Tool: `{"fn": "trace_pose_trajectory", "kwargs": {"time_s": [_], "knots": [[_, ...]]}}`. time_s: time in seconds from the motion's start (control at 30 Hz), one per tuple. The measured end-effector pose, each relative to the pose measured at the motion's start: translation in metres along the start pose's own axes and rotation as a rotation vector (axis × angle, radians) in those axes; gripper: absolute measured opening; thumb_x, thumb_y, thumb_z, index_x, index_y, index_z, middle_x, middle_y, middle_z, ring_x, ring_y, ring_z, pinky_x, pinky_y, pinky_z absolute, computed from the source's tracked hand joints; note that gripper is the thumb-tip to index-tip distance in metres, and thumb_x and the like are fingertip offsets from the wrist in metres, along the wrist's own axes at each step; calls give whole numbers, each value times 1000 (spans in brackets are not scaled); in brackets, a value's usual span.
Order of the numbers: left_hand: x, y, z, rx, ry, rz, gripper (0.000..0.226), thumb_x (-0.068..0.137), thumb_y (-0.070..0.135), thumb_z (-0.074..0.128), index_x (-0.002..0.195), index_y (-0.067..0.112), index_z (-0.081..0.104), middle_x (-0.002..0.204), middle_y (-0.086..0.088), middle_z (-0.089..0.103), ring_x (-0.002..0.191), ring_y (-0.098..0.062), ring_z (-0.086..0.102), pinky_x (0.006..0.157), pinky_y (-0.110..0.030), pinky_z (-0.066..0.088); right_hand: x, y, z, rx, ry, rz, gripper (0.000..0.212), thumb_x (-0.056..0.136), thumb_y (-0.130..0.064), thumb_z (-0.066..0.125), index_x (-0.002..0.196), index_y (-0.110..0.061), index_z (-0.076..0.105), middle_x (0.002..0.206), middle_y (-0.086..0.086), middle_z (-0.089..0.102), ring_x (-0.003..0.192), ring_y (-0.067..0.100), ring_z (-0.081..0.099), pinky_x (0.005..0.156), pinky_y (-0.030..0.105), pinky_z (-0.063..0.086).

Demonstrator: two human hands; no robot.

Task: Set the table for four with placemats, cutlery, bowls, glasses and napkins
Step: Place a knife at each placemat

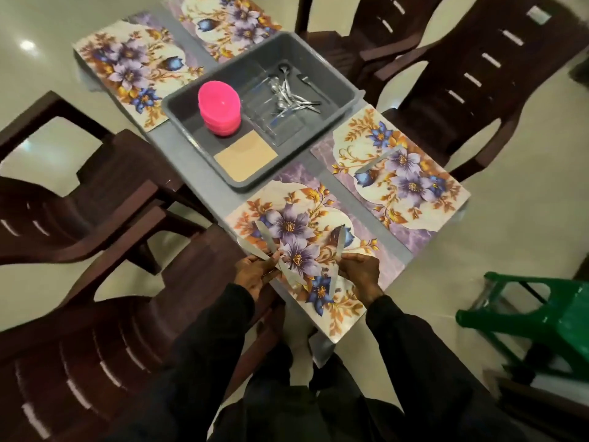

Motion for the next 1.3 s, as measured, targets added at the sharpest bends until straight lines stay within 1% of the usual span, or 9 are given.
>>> {"fn": "trace_pose_trajectory", "kwargs": {"time_s": [0.1, 0.23, 0.4, 0.5, 0.6, 0.77, 0.9, 1.17, 1.3], "knots": [[6, 3, -1, 52, -14, -14, 33, 89, -6, 68, 122, -11, 63, 110, -17, 72, 79, -15, 76, 60, -24, 60, 4, 22, 3, 2, 134, 78, 8, 81, -14, 83, 86, -13, 77, 97, 8, 76, 91, 26, 73, 86, 46, 62], [11, 4, -4, 117, -32, -33, 36, 90, -2, 69, 125, -9, 64, 122, -19, 70, 93, -19, 73, 65, -24, 60, -3, 27, 14, -24, 251, 95, 13, 85, -21, 81, 88, -11, 73, 96, 4, 72, 88, 22, 69, 84, 35, 59], [12, 6, -10, 125, -55, -52, 33, 89, -2, 69, 121, -9, 66, 116, -18, 73, 95, -20, 75, 66, -27, 61, 5, 25, 28, -98, 316, 85, 29, 82, -36, 79, 84, -7, 74, 86, 8, 75, 80, 26, 73, 71, 34, 61], [13, 11, -14, 136, -52, -45, 26, 89, -4, 68, 115, -7, 68, 101, -10, 78, 84, -16, 76, 64, -26, 61, 7, 19, 36, -131, 357, 77, 35, 86, -36, 77, 93, -2, 70, 91, 10, 72, 83, 28, 70, 62, 24, 48], [16, 16, -17, 133, -34, -38, 24, 89, -4, 68, 113, -5, 68, 96, -7, 78, 80, -16, 76, 63, -27, 61, 6, 14, 42, -146, 368, 85, 34, 89, -33, 75, 100, -1, 68, 95, 8, 69, 86, 26, 67, 69, 26, 46], [17, 27, -17, 123, -28, -28, 24, 89, -3, 69, 112, -3, 69, 92, -7, 79, 80, -17, 76, 61, -27, 61, 9, 9, 47, -152, 364, 91, 31, 86, -35, 77, 91, -4, 73, 87, 7, 72, 80, 23, 70, 55, 17, 40], [18, 30, -16, 122, -9, -24, 23, 87, -3, 71, 110, -3, 70, 101, -12, 77, 81, -20, 76, 60, -27, 61, 16, 15, 49, -178, 374, 110, 37, 85, -42, 77, 96, -7, 72, 88, 7, 72, 80, 23, 71, 57, 18, 43], [12, 27, -22, 139, -7, -28, 31, 84, -2, 75, 115, -5, 69, 108, -16, 76, 92, -26, 76, 69, -33, 64, 5, 12, 43, -200, 345, 29, 25, 90, -27, 74, 74, -7, 75, 72, 6, 70, 68, 19, 68, 58, 19, 42], [-2, 21, -23, 144, -11, 2, 33, 80, -2, 79, 112, -5, 71, 106, -17, 77, 95, -28, 76, 77, -38, 64, -16, 3, 45, -162, 226, -95, 18, 93, -25, 70, 83, -11, 74, 78, 4, 73, 73, 21, 73, 69, 27, 58]]}}
Point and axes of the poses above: each hand's wrist, its own x-axis towards the middle knuckle, its own z-axis out of the palm, y = z × x, the point moved 2 cm from there along x, towards the middle knuckle
